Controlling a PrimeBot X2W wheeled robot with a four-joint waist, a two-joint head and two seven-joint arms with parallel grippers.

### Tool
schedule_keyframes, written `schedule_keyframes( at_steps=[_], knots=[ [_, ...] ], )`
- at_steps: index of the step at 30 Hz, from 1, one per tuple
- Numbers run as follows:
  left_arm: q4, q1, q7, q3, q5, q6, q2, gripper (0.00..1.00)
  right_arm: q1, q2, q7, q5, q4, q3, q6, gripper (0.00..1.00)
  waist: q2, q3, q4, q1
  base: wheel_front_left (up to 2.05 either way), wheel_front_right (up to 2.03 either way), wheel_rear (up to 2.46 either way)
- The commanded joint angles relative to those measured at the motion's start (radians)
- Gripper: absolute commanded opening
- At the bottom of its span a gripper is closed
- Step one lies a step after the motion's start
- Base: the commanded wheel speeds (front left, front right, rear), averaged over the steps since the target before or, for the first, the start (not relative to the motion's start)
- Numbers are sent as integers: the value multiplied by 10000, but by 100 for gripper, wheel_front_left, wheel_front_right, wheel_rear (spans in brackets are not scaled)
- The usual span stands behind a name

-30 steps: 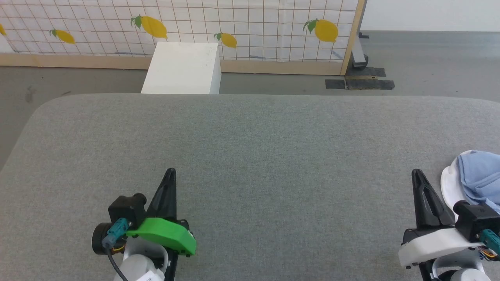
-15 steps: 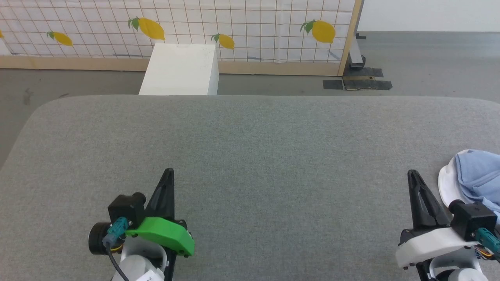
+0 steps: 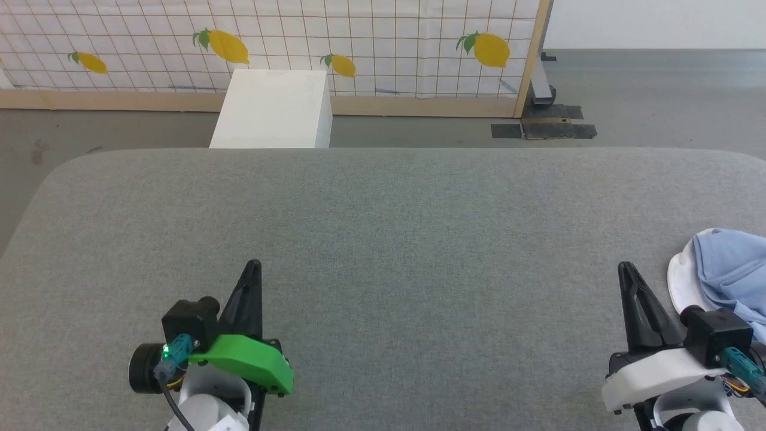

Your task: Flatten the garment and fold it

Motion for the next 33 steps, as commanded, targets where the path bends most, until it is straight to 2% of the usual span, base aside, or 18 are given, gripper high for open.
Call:
schedule_keyframes(
  at_steps=[1,33],
  knots=[
    [-94,144,68,34,178,94,-32,0,-82,6,37,-80,-47,43,-6,0,0,-3,-7,0,0,0,0],
    [-809,477,714,332,877,271,-58,0,-152,10,425,-304,-107,294,-11,0,0,-67,-173,0,0,0,0]
  ],
)
